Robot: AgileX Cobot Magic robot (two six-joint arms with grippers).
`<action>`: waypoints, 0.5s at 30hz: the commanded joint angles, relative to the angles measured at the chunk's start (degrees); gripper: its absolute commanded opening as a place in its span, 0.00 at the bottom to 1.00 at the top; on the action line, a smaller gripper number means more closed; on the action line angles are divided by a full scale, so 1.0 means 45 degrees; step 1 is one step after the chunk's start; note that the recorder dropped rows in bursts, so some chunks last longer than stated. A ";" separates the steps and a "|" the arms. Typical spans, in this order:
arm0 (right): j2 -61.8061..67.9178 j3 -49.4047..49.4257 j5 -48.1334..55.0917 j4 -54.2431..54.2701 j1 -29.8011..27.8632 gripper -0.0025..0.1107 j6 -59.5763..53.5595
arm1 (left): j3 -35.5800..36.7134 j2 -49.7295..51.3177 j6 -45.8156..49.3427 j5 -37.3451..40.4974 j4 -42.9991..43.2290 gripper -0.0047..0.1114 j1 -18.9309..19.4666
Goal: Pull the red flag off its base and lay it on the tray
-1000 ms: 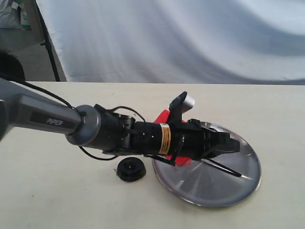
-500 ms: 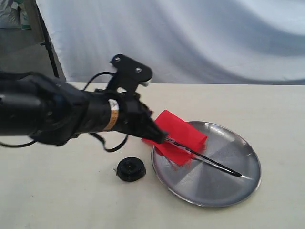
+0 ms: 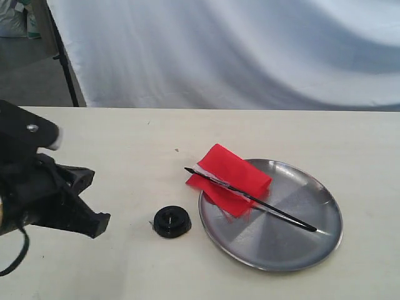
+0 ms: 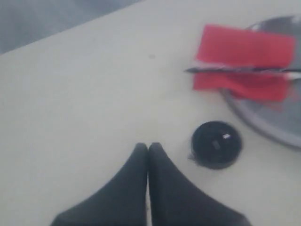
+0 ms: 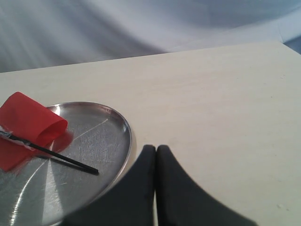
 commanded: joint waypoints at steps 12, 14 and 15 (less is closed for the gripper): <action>-0.0053 -0.0035 -0.0052 0.0010 -0.0037 0.02 -0.0044 | 0.1406 -0.7027 -0.0728 -0.4596 -0.0085 0.04 0.0025; -0.0053 -0.0035 -0.0052 0.0010 -0.0037 0.02 -0.0044 | 0.1913 -0.7251 -0.0728 -0.4596 -0.0085 0.04 0.0025; -0.0053 -0.0035 -0.0052 0.0010 -0.0037 0.02 -0.0044 | 0.2103 -0.7318 -0.0728 -0.4596 -0.0085 0.04 0.0025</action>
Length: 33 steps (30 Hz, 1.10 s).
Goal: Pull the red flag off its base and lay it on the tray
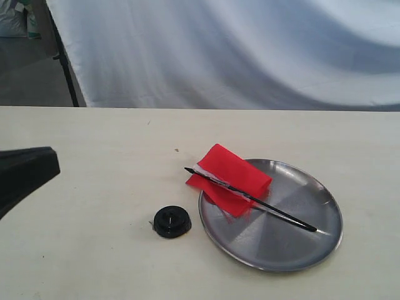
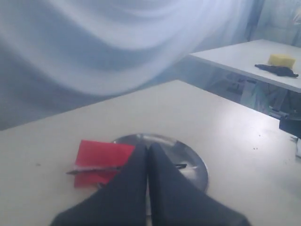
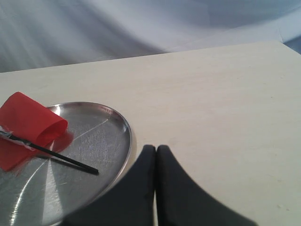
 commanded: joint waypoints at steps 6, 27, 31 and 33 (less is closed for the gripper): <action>-0.0053 -0.0035 -0.0052 0.0010 -0.0037 0.02 -0.0044 | 0.1757 -0.0456 -0.0147 -0.0502 0.0032 0.04 0.0025; -0.0053 -0.0035 -0.0080 0.0010 -0.0037 0.02 -0.0044 | 0.2881 -0.0486 -0.4094 0.0058 0.2072 0.04 0.0025; -0.0053 -0.0035 -0.0080 0.0010 -0.0037 0.02 -0.0044 | 0.2883 -0.0486 -0.4094 0.0085 0.2072 0.04 0.0025; -0.0053 -0.0035 -0.0080 0.0010 -0.0037 0.02 -0.0044 | 0.2883 -0.0486 -0.3832 0.0085 0.1698 0.04 0.0025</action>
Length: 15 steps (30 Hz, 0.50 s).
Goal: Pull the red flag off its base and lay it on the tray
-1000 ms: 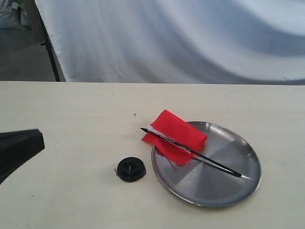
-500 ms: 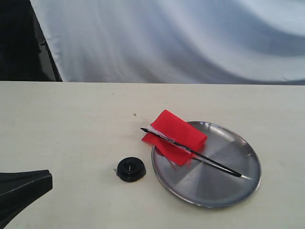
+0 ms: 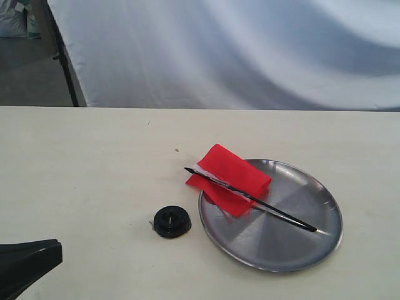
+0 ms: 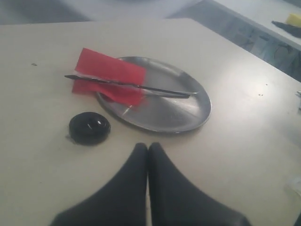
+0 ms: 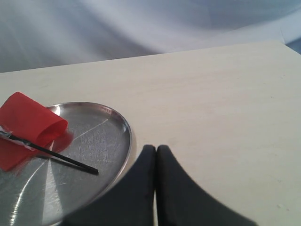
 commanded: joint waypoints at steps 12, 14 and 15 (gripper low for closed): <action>-0.0053 -0.0035 -0.0080 0.0010 -0.0037 0.02 -0.0044 | 0.0067 -0.0076 1.9958 0.1330 -1.8886 0.04 0.0025; -0.0053 -0.0035 -0.0080 0.0010 -0.0037 0.02 -0.0044 | 0.0067 -0.0076 2.1593 0.1953 -1.9465 0.04 0.0025; -0.0053 -0.0035 -0.0080 0.0010 -0.0037 0.02 -0.0044 | 0.0067 -0.0076 2.2198 0.2216 -1.9779 0.04 0.0025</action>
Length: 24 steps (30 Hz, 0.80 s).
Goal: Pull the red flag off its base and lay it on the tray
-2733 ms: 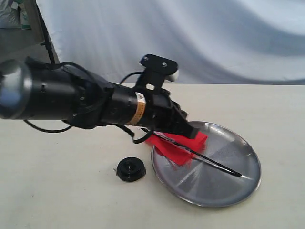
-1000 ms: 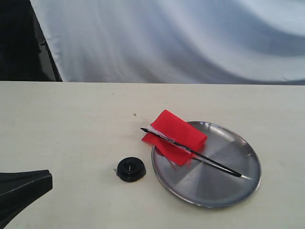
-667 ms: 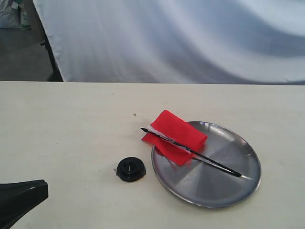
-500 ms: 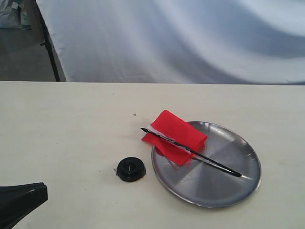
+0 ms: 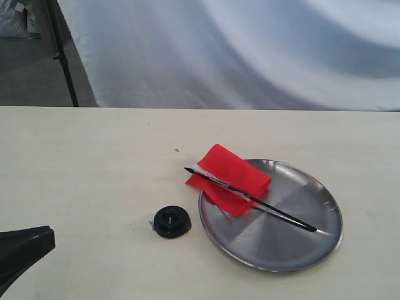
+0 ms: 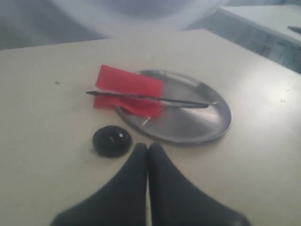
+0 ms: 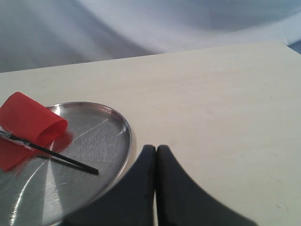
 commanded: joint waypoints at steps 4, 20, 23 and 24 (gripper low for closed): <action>-0.0053 -0.0035 -0.0080 0.0010 -0.0037 0.02 -0.0044 | 0.0397 -0.0076 0.4488 0.1362 -0.2842 0.04 0.0025; -0.0053 -0.0035 -0.0101 0.0010 -0.0037 0.02 -0.0044 | 0.0581 -0.0076 0.7155 0.2346 -0.1528 0.04 0.0025; -0.0053 -0.0035 -0.0101 0.0010 -0.0037 0.02 -0.0044 | 0.0581 -0.0076 0.7155 0.2346 -0.1528 0.04 0.0025; -0.0053 -0.0035 -0.0101 0.0010 -0.0037 0.02 -0.0044 | 0.0581 -0.0076 0.7155 0.2346 -0.1528 0.04 0.0025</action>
